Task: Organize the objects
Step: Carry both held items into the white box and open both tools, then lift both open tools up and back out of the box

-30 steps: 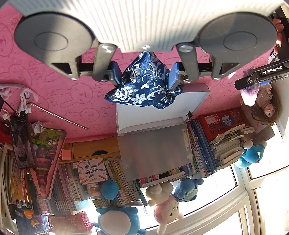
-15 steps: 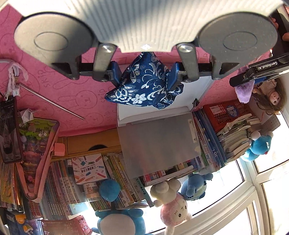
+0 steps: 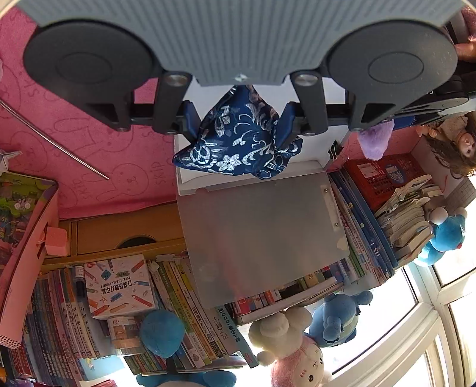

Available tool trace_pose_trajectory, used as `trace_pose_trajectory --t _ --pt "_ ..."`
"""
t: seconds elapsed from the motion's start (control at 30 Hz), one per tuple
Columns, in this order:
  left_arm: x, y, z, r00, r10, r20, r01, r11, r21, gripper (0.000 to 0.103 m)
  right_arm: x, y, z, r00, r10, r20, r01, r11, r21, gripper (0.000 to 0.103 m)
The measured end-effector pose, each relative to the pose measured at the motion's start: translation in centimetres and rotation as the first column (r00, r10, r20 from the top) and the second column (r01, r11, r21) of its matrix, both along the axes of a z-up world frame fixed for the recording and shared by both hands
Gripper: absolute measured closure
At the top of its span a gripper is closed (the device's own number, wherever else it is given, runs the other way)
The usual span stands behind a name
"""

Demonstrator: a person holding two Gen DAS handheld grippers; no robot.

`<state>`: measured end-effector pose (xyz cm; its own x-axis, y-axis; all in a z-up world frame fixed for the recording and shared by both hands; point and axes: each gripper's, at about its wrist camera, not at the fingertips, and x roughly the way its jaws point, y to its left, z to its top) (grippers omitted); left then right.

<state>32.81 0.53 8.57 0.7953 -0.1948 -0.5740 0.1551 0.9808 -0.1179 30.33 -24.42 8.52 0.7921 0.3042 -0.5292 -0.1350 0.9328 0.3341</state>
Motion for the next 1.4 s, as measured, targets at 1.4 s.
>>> trace_pose_trajectory --t 1.4 --pt "2.4 -0.7 -0.3 0.998 -0.027 -0.059 0.033 0.993 0.111 0.013 3.6 1.5 -2.7 0.999 0.028 -0.046 -0.034 0.992 -0.119 0.02"
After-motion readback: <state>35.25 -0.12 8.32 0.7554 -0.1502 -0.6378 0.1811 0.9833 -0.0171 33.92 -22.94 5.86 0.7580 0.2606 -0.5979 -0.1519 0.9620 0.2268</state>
